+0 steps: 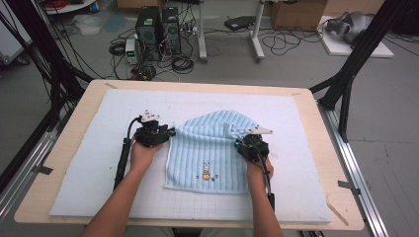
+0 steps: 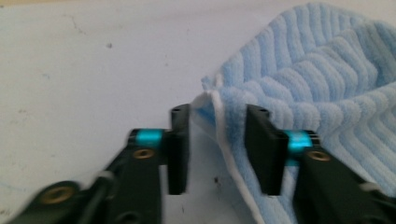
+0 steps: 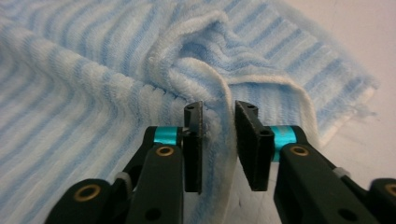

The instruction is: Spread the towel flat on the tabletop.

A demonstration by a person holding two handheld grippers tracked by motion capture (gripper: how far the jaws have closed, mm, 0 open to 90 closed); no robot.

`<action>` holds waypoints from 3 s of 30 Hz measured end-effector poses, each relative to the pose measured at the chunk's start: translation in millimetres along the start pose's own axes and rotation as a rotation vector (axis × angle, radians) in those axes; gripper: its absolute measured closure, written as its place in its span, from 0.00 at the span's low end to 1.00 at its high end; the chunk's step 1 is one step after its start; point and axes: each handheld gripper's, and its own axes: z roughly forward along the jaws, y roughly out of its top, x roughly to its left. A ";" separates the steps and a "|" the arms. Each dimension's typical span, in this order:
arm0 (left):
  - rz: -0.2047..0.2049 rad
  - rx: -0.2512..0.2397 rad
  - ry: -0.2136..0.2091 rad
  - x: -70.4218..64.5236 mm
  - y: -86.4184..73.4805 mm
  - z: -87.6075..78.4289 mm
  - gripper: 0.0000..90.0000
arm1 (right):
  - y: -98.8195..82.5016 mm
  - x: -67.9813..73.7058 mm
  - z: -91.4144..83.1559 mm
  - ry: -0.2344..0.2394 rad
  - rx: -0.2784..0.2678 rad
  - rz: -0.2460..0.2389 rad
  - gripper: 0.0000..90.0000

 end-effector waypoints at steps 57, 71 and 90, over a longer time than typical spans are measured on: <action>0.108 0.093 -0.177 -62.9 -93.2 -83.8 0.97 | -85.3 38.2 -92.7 0.053 0.060 -0.041 0.58; 0.104 0.105 -0.224 -61.7 -103.4 -100.7 0.97 | -90.2 47.8 -104.3 0.134 0.068 -0.089 0.94; 0.121 0.086 -0.291 -69.4 -127.5 -127.2 0.97 | -103.2 47.5 -133.0 0.138 0.017 -0.025 0.71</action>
